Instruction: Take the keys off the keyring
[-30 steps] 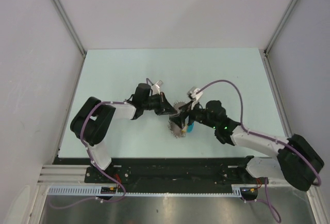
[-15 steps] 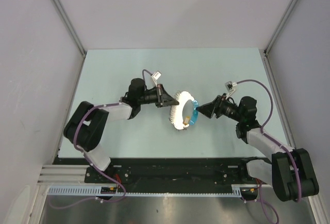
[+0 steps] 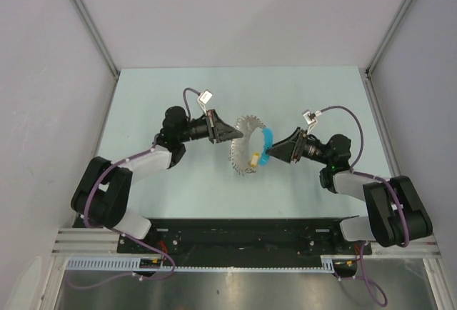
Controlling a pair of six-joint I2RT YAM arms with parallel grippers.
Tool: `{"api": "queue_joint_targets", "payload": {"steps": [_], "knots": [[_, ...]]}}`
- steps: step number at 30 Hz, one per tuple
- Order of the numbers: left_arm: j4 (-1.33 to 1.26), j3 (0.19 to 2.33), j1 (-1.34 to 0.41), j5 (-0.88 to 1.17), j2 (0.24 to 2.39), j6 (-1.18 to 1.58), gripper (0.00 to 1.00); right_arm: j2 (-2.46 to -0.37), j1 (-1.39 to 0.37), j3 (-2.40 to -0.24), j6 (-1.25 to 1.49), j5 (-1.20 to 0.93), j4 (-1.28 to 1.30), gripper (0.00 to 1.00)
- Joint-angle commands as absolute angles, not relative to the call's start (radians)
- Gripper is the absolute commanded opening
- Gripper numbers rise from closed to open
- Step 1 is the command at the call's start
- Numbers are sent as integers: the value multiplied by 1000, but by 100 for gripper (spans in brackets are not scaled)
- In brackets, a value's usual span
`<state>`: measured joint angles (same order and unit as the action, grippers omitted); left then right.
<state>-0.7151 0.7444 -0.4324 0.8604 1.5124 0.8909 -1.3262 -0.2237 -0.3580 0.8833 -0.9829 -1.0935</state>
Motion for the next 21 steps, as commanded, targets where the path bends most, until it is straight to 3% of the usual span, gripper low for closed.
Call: {"api": "queue_joint_targets", "payload": {"steps": [1, 5, 6, 7, 9, 12, 15, 16, 19, 21], "knots": [[-793, 744, -431, 917, 1425, 884, 0, -1391, -238, -417, 1076, -1011, -1498, 54], [-784, 738, -430, 931, 1373, 853, 0, -1431, -261, -471, 1106, -1018, -1508, 24], [-760, 739, -430, 931, 1362, 845, 0, -1430, -259, -475, 1106, -1017, -1517, 8], [-740, 752, -430, 931, 1352, 824, 0, -1422, -258, -479, 1106, -1017, -1520, 1], [-704, 765, -422, 936, 1307, 818, 0, -1379, -249, -505, 1104, -1011, -1519, 0], [-547, 813, -407, 934, 1218, 749, 10, -1301, -252, -566, 1069, -1012, -1467, 0], [-333, 885, -407, 842, 1116, 546, 38, -1240, -253, -598, 996, -968, -1366, 0], [-266, 893, -407, 818, 1092, 501, 54, -1201, -255, -600, 980, -954, -1347, 0], [-235, 873, -405, 790, 1014, 465, 74, -1146, -262, -615, 939, -919, -1293, 0], [-248, 856, -406, 807, 991, 472, 79, -1131, -274, -630, 930, -913, -1270, 0]]}}
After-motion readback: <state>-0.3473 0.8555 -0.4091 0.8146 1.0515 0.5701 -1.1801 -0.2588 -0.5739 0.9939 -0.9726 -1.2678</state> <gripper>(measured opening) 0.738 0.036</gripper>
